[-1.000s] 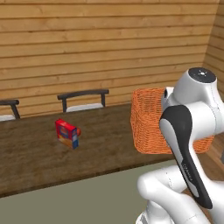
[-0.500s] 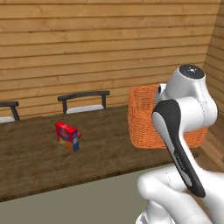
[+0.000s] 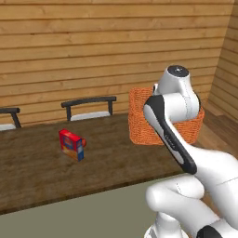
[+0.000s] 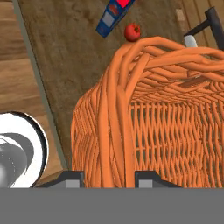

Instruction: Open the cabinet, pick up the bread from the cabinet and place it in the basket. Then move the basket to the dining counter.

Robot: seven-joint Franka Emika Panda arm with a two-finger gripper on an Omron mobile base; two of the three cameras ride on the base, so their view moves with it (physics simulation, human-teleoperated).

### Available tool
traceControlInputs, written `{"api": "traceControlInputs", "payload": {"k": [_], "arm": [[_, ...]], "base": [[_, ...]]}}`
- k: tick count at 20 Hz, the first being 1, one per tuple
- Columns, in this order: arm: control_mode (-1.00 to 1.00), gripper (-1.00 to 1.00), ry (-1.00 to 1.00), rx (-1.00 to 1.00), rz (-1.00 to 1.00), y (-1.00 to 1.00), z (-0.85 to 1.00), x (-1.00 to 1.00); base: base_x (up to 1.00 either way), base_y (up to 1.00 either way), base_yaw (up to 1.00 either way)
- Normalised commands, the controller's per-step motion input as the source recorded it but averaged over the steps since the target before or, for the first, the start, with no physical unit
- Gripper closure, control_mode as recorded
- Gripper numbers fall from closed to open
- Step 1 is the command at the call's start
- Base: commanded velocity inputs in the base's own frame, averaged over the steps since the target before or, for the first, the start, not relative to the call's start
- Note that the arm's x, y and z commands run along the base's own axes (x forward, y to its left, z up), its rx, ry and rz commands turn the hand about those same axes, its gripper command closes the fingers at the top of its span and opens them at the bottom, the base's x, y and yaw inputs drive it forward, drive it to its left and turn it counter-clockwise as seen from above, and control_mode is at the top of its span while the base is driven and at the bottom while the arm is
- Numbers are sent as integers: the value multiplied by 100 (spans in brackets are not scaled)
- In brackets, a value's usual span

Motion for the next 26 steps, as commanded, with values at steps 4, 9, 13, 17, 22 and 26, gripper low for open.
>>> {"api": "traceControlInputs", "payload": {"k": [4,9,13,17,22,26], "arm": [[-100,100,12,0,0,0,-62,100],[-100,100,11,0,0,0,-66,87],[-100,100,0,1,2,16,-37,19],[-100,100,0,1,1,6,-58,3],[-100,100,-6,0,0,0,-74,0],[-100,100,-11,0,0,0,-71,1]], "base": [[0,0,0],[0,0,0],[0,0,0],[0,0,0],[0,0,0],[0,0,0]]}}
